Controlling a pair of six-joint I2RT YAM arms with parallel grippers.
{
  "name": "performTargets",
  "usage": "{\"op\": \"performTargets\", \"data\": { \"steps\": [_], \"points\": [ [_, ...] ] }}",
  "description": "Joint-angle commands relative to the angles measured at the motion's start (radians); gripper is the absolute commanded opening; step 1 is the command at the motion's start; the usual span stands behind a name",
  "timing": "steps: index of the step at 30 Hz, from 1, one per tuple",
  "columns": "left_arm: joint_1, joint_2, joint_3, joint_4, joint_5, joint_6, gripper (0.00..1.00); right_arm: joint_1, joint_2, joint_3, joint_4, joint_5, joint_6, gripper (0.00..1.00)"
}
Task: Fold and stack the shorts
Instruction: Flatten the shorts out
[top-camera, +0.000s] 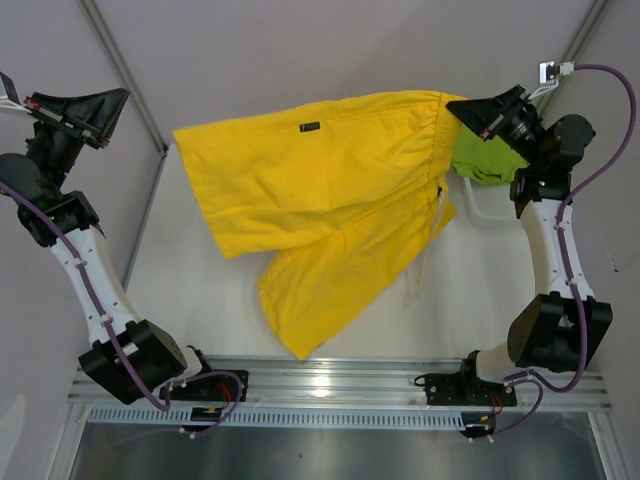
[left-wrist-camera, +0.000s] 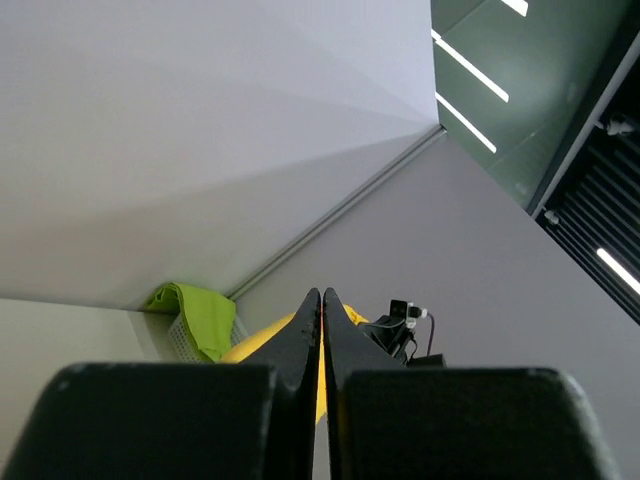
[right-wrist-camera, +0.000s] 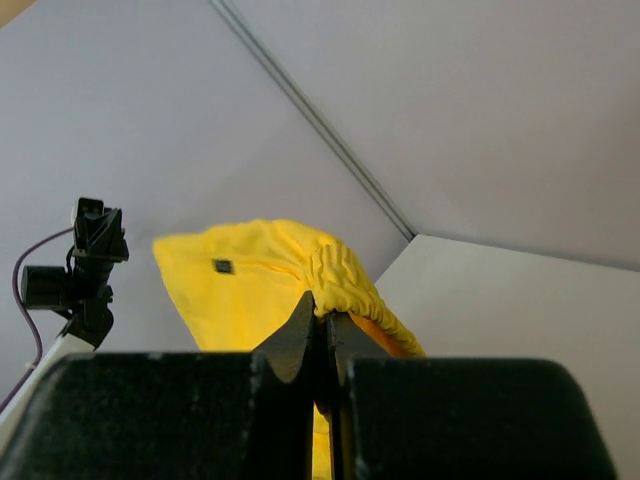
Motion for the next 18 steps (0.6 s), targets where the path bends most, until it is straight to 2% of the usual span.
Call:
{"op": "performTargets", "data": {
  "steps": [1, 6, 8, 9, 10, 13, 14, 16, 17, 18],
  "points": [
    [-0.012, 0.015, 0.021, 0.011, -0.046, 0.026, 0.0, 0.009, 0.024, 0.093, 0.094, 0.03, 0.034, 0.0],
    [-0.058, -0.057, 0.035, -0.121, -0.078, 0.177, 0.0, 0.039, 0.004, 0.101, 0.053, 0.025, -0.002, 0.0],
    [-0.078, -0.091, 0.016, -0.168, -0.084, 0.22, 0.0, 0.053, -0.036, 0.091, -0.009, 0.033, -0.047, 0.0],
    [-0.086, -0.129, 0.011, -0.203, -0.092, 0.3, 0.0, 0.059, -0.045, 0.088, -0.039, 0.036, -0.071, 0.0],
    [-0.104, -0.151, 0.003, -0.304, -0.101, 0.346, 0.0, 0.065, -0.056, 0.09, -0.119, 0.046, -0.128, 0.0],
    [-0.173, -0.241, -0.093, -0.421, -0.164, 0.507, 0.0, 0.082, -0.067, 0.09, -0.208, 0.054, -0.189, 0.0],
    [-0.196, -0.258, -0.207, -0.42, -0.179, 0.53, 0.0, 0.085, -0.055, 0.09, -0.219, 0.051, -0.188, 0.0],
    [-0.274, -0.292, -0.289, -0.385, -0.226, 0.573, 0.01, 0.085, -0.036, 0.096, -0.237, 0.028, -0.185, 0.0],
    [-0.306, -0.297, -0.414, -0.371, -0.246, 0.589, 0.02, 0.085, -0.019, 0.099, -0.239, 0.02, -0.179, 0.0],
    [-0.337, -0.3, -0.454, -0.348, -0.268, 0.625, 0.05, 0.085, -0.012, 0.1, -0.242, 0.011, -0.177, 0.0]
  ]
}}
